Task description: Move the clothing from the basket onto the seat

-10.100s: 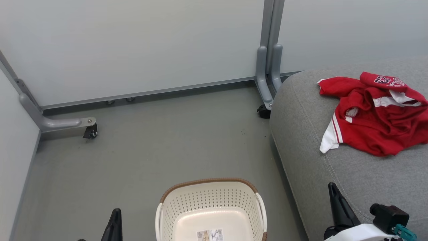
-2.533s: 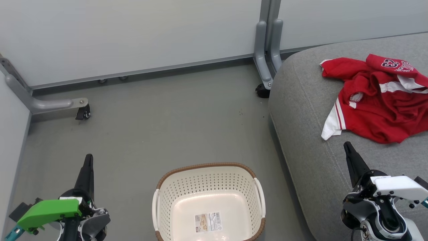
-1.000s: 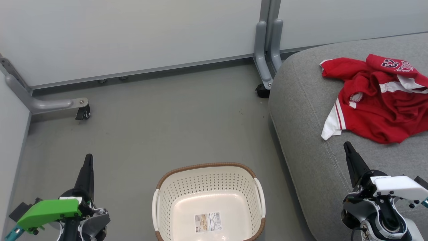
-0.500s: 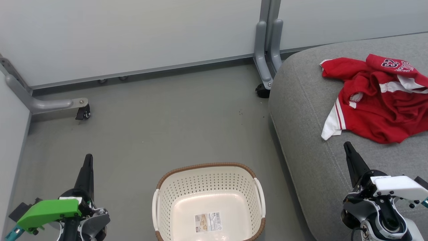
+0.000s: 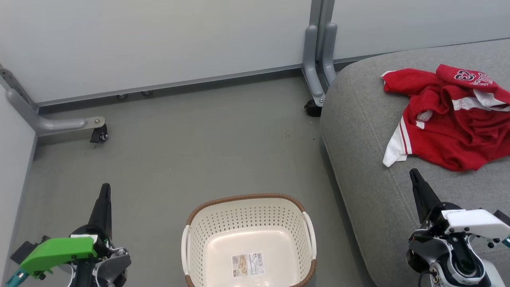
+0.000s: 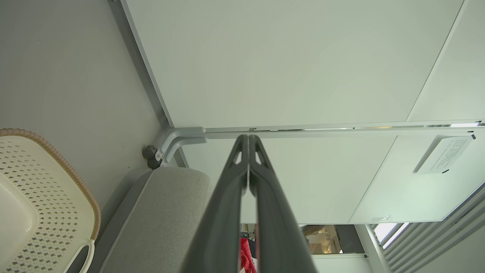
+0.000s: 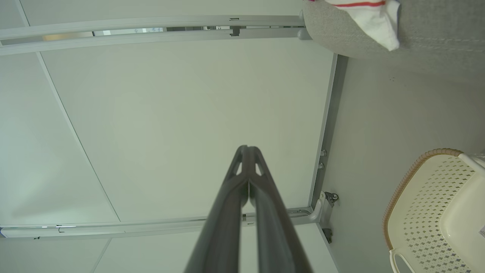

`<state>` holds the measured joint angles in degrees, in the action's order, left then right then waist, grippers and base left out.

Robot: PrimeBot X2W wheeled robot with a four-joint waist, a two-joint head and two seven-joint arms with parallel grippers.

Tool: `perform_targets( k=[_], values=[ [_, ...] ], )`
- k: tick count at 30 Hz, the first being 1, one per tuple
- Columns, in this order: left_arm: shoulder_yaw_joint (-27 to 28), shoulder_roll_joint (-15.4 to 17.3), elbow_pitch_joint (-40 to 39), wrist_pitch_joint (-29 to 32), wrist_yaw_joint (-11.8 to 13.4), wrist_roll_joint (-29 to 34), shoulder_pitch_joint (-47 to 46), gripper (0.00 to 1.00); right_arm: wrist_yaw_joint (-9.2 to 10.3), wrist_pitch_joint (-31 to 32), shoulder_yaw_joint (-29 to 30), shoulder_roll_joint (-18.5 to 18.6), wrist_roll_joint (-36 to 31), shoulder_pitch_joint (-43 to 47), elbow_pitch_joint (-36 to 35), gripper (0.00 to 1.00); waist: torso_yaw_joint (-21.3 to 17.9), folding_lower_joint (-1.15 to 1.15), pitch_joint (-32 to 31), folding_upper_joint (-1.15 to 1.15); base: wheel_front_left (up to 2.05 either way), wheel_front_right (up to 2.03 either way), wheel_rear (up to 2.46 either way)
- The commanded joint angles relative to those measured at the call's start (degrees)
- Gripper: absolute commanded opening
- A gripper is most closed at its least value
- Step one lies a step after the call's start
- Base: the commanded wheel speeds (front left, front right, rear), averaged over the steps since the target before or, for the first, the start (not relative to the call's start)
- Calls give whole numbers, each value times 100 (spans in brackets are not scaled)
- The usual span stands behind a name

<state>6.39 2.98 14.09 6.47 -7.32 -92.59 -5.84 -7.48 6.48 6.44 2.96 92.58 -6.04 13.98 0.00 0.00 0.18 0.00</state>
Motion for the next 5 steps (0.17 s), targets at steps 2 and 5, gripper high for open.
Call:
perform_targets(
  k=[2, 5],
  values=[
    [17, 4, 2, 15, -30, 22, -93, 0, -2, 15, 10, 6, -22, -46, 14, 0, 0, 0, 0, 0, 0, 0, 0],
    [18, 3, 2, 15, -30, 23, -93, 0, -2, 16, 11, 5, -23, -46, 14, 0, 0, 0, 0, 0, 0, 0, 0]
  ],
)
